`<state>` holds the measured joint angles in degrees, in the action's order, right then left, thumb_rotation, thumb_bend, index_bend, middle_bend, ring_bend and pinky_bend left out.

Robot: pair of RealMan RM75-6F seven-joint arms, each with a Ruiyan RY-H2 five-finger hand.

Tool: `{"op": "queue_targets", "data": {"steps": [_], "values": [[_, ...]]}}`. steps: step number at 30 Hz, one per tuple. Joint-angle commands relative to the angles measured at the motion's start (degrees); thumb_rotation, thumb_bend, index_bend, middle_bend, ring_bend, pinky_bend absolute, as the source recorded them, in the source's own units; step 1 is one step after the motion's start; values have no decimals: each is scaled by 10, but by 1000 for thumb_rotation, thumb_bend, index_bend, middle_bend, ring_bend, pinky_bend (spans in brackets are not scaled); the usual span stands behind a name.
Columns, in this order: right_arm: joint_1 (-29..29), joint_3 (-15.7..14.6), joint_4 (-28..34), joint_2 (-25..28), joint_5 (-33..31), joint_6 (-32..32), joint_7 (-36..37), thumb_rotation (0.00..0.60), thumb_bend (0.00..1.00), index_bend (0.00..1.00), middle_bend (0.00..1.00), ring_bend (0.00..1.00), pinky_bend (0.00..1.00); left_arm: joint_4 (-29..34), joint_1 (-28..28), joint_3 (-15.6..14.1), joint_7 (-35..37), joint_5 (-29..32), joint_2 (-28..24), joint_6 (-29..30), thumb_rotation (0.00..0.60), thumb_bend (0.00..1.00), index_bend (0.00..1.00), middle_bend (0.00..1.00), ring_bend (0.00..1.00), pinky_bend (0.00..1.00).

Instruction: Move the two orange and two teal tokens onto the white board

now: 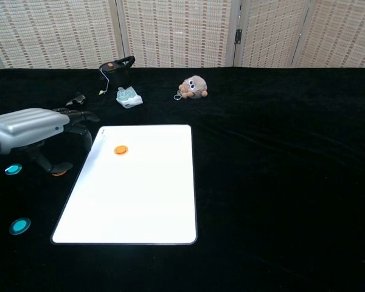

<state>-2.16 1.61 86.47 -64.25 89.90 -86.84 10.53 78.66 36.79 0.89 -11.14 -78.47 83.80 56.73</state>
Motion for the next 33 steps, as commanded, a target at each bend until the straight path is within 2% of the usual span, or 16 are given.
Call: {"op": "queue_targets", "data": {"steps": [1, 12, 33], "values": [[-1, 0, 1, 0, 1, 1, -1, 600, 454, 35, 1, 0, 0, 3, -9, -7, -4, -5, -3, 8, 600, 419, 403, 75, 0, 0], [-3, 0, 5, 2, 2, 2, -5, 600, 454, 35, 1, 0, 0, -30, -29, -14, 0, 1, 12, 7, 600, 418, 420, 75, 0, 0], [-4, -1, 5, 1, 0, 3, -6, 600, 454, 35, 1, 0, 0, -74, -32, 1, 20, 13, 33, -14, 600, 419, 436, 75, 0, 0]]}}
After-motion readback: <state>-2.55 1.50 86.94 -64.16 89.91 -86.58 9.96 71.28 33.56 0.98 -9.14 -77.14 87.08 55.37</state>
